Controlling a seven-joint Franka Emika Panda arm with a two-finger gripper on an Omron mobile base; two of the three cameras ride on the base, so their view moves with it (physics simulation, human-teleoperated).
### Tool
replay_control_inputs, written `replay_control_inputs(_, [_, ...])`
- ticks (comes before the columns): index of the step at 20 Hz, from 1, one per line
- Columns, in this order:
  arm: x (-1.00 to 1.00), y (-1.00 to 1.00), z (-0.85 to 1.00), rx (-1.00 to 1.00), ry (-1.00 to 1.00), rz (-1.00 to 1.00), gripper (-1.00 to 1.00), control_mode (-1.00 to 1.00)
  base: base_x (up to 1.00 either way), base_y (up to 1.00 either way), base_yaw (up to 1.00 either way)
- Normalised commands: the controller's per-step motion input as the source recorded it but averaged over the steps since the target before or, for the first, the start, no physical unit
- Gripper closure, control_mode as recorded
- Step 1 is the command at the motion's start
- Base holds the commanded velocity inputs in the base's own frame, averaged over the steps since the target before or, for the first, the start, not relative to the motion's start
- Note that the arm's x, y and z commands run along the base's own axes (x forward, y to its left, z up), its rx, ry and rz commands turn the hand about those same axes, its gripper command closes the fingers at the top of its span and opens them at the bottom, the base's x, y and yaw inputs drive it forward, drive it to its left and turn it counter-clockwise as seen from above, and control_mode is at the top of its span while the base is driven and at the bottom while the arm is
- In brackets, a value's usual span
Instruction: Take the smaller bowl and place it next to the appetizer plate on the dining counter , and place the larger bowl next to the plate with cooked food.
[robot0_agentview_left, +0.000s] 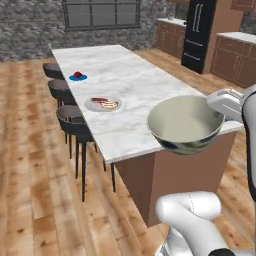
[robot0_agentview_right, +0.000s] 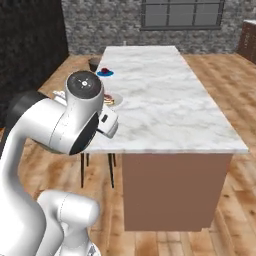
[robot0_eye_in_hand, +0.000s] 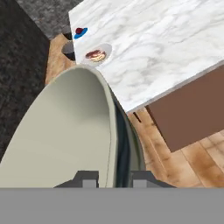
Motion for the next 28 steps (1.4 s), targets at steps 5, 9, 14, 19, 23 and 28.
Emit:
replay_control_inputs(5, [0.00,0.00,0.00,0.00,0.00,0.00,1.00,1.00,0.19,0.99,-0.61])
replay_control_inputs(9, [0.00,0.00,0.00,0.00,0.00,0.00,1.00,1.00,0.00,1.00,-0.52])
replay_control_inputs(14, [0.00,0.00,0.00,0.00,0.00,0.00,1.00,1.00,0.02,1.00,-0.42])
replay_control_inputs(19, [0.00,0.00,0.00,0.00,0.00,0.00,1.00,1.00,0.41,1.00,-0.49])
replay_control_inputs(23, [0.00,0.00,0.00,0.00,0.00,0.00,1.00,1.00,0.66,1.00,-0.54])
replay_control_inputs(28, [0.00,0.00,0.00,0.00,0.00,0.00,1.00,1.00,0.49,1.00,-0.55])
